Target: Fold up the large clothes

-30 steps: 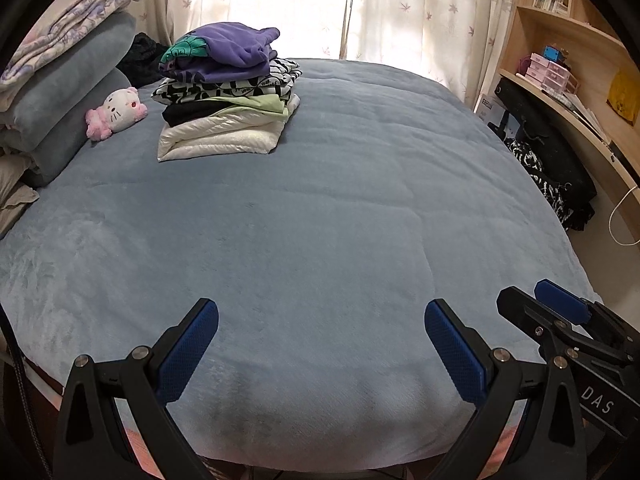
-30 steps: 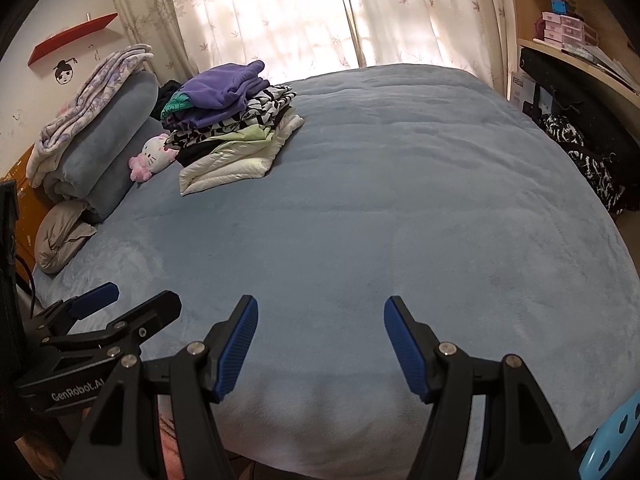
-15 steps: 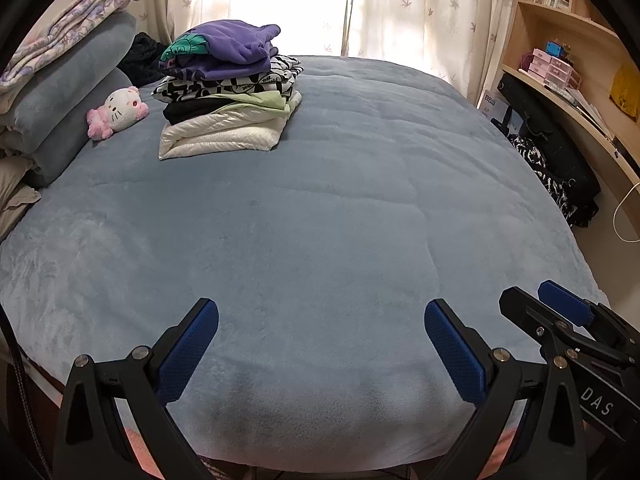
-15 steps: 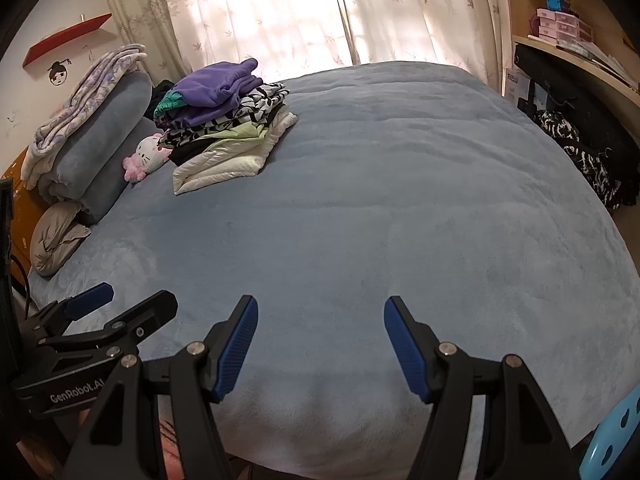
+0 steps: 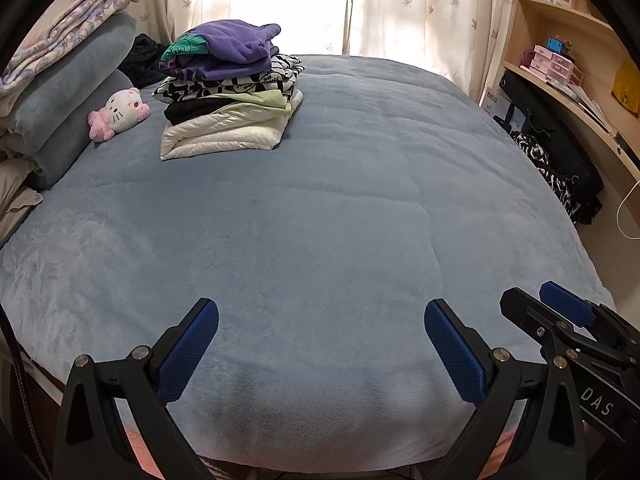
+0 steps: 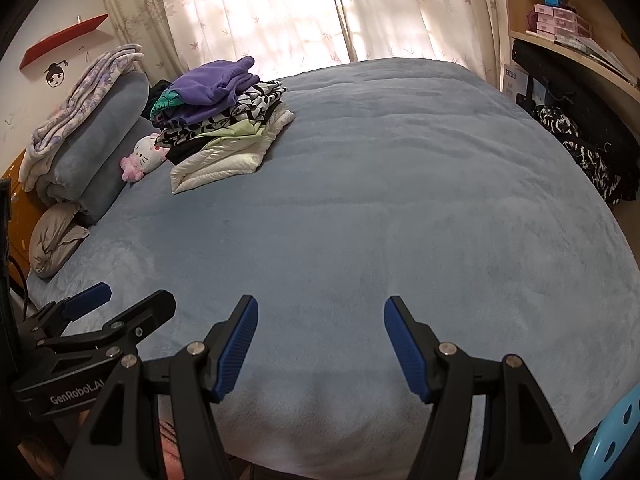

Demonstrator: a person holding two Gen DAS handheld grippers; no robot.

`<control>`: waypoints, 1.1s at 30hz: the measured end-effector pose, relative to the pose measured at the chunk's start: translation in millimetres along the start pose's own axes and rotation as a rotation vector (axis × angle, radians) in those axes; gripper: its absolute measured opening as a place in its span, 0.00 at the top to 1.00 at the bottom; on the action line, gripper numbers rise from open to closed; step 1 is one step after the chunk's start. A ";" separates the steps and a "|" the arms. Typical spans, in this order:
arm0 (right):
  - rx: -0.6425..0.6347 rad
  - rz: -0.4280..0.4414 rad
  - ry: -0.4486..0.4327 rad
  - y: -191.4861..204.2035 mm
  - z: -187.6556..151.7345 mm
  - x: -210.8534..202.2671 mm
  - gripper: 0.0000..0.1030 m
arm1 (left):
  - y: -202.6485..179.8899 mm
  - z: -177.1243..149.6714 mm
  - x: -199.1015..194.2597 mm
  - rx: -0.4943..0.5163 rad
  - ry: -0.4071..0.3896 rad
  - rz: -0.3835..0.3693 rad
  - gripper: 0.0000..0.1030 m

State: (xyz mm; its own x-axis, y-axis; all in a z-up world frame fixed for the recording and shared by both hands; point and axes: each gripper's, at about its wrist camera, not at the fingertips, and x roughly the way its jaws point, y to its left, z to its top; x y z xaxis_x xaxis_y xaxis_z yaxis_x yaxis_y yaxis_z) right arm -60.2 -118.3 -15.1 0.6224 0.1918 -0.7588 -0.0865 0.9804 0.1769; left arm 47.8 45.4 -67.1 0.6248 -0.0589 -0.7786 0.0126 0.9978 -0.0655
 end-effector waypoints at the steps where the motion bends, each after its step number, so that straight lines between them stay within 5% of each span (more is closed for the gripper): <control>1: -0.001 0.000 0.000 -0.3 0.1 0.1 0.36 | 0.7 0.1 0.5 0.001 0.001 0.001 0.01; 33: 0.003 -0.007 0.011 2.8 -4.8 6.6 0.36 | 6.8 -1.5 -0.9 0.019 0.001 0.008 0.02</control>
State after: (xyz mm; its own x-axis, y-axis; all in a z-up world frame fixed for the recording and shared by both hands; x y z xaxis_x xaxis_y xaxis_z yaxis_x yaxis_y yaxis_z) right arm -60.1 -114.1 -22.7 0.6144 0.1856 -0.7668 -0.0803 0.9816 0.1733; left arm 46.2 52.2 -67.8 0.6243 -0.0506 -0.7795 0.0225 0.9987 -0.0468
